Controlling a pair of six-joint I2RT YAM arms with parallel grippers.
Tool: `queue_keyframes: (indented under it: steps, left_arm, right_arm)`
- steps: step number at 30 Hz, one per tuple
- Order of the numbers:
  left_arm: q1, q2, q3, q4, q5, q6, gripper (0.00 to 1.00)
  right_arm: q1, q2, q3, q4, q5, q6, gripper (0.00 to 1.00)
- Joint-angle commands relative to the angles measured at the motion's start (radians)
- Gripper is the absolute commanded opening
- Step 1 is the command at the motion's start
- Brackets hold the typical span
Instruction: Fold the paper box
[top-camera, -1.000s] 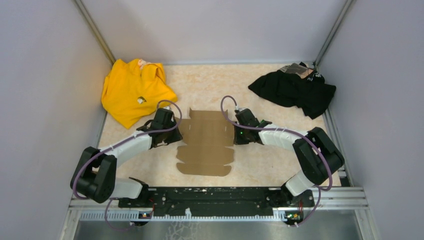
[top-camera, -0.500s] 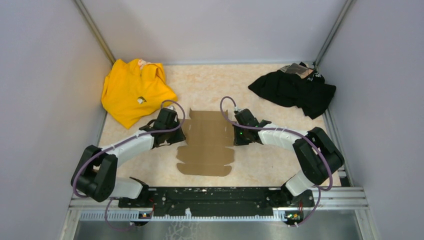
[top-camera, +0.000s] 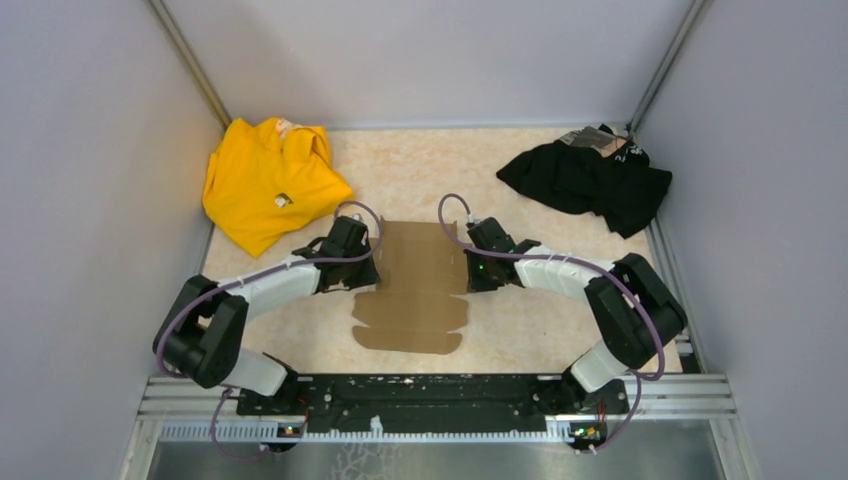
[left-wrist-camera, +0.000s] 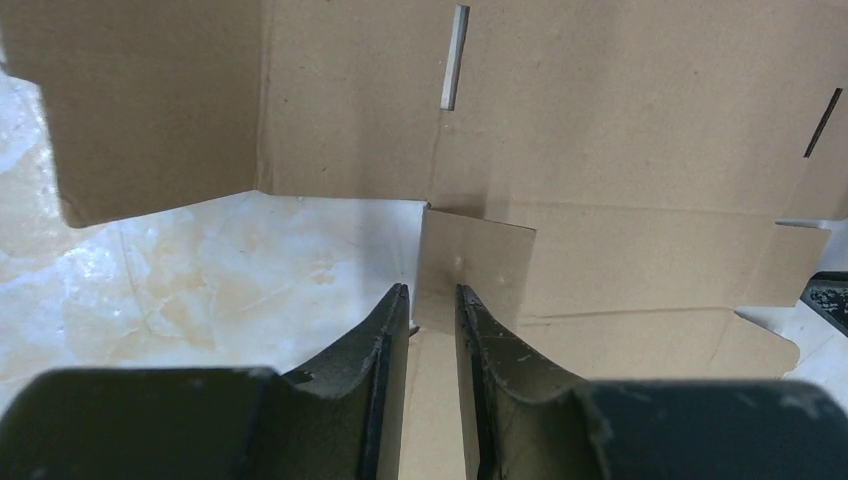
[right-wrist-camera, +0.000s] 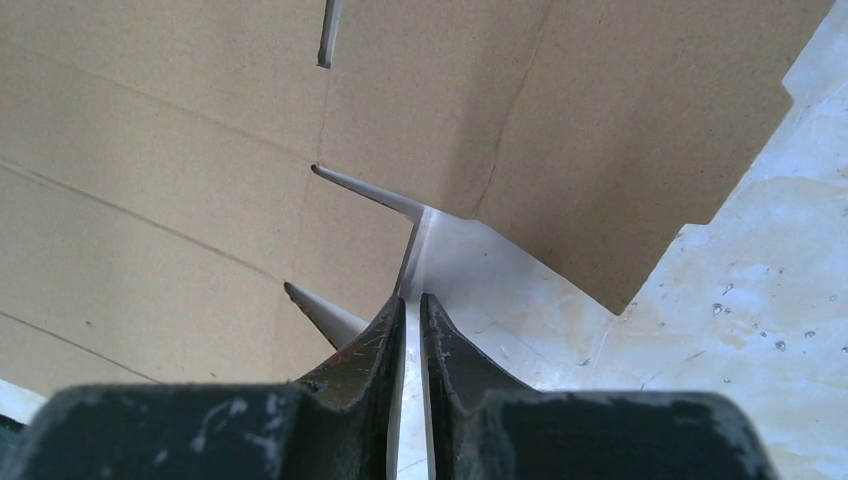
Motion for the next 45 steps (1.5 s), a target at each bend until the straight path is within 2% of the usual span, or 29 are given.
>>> queue_keyframes:
  steps: [1,17,45]
  left_arm:
    - [-0.021,0.042,0.039,0.019,-0.014,-0.007,0.30]
    - [-0.062,0.164,0.056,0.043,-0.030,-0.006,0.29]
    - [-0.083,0.193,0.046,0.039,-0.038,-0.009,0.28]
  right_arm:
    - [0.019,0.014,0.048,0.001,-0.006,-0.009,0.11]
    - [0.026,0.021,0.092,-0.011,-0.003,-0.013,0.11]
    - [0.043,0.029,0.153,0.010,-0.010,-0.011,0.14]
